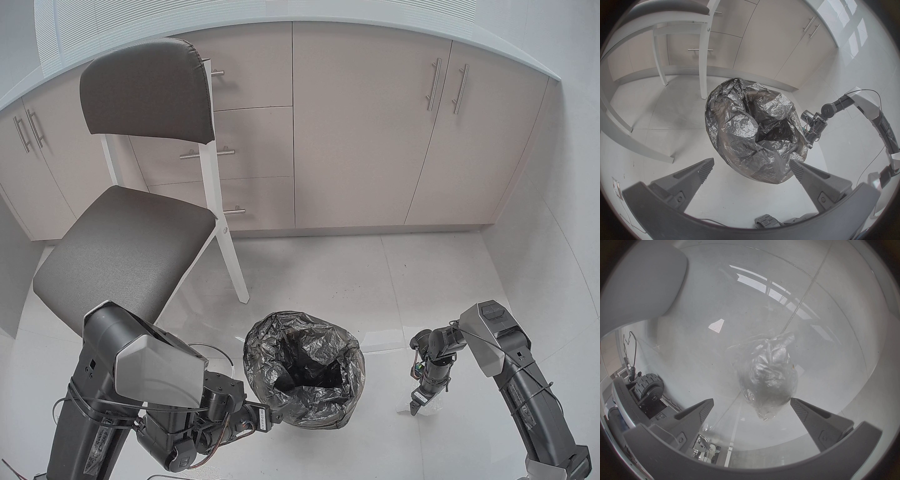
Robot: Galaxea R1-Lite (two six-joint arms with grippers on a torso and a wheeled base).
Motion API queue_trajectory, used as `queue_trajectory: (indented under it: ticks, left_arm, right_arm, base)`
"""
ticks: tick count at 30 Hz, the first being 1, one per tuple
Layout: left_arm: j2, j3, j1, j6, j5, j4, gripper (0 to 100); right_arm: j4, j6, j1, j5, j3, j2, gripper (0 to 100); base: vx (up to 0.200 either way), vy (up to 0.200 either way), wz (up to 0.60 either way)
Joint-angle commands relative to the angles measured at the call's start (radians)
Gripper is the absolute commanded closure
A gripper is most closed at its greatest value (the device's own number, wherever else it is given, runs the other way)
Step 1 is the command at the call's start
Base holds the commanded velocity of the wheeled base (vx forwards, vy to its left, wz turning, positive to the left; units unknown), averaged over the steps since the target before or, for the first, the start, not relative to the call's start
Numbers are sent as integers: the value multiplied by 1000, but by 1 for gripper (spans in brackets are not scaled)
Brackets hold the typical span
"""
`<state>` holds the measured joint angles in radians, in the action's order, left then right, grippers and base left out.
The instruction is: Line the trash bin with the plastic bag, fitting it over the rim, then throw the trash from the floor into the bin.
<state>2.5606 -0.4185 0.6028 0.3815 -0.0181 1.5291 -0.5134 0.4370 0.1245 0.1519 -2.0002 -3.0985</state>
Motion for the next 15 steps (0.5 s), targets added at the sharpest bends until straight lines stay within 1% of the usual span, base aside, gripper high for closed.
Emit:
queue_trajectory:
  ticks: [1, 4, 7, 8, 10, 12, 13, 15]
  left_arm:
    - [1, 0, 0, 0, 0, 0, 0]
    - [3, 0, 0, 0, -2, 0, 0]
    - [4, 0, 0, 0, -2, 0, 0]
    - [4, 0, 0, 0, -2, 0, 0]
    - [4, 0, 0, 0, -2, 0, 0]
    - [4, -2, 0, 0, -2, 0, 0]
    - [4, 0, 0, 0, -2, 0, 0]
    - [4, -2, 0, 0, -2, 0, 0]
  right_arm:
    - [6, -1, -2, 5, 0, -1, 0]
    - [33, -9, -3, 41, 0, -1, 0]
    - [107, -29, -8, 81, 0, -1, 0]
    - [112, -29, -8, 81, 0, -1, 0]
    - [177, -61, -11, 92, 0, -1, 0]
    - [207, -75, -11, 94, 0, -1, 0]
    - [210, -78, -11, 101, 0, -1, 0]
    - [202, -78, -11, 141, 0, -1, 0]
  base:
    - [0, 0, 0]
    - [0, 0, 0]
    - [0, 0, 0]
    - [0, 0, 0]
    - [0, 0, 0]
    - [0, 0, 0]
    - [0, 0, 0]
    - [0, 0, 0]
